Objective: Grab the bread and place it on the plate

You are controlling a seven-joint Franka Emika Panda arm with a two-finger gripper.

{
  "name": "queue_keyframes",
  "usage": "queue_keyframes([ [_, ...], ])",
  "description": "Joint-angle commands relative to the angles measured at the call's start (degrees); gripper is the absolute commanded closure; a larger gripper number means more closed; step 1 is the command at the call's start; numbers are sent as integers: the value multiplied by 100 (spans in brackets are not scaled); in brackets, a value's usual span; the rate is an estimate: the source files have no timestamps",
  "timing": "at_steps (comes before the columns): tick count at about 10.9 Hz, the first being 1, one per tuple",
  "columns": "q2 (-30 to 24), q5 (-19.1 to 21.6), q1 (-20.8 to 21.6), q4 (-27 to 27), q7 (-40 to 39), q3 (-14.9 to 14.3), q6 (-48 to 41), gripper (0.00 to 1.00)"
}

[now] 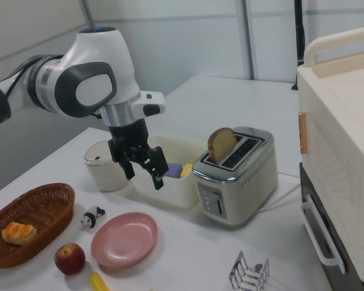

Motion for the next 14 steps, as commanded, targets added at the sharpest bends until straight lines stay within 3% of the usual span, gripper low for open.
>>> queue_keyframes([
  [1, -84, 1, 13, -117, 205, 34, 25, 0],
  [14, -84, 1, -5, -117, 135, 35, -9, 0],
])
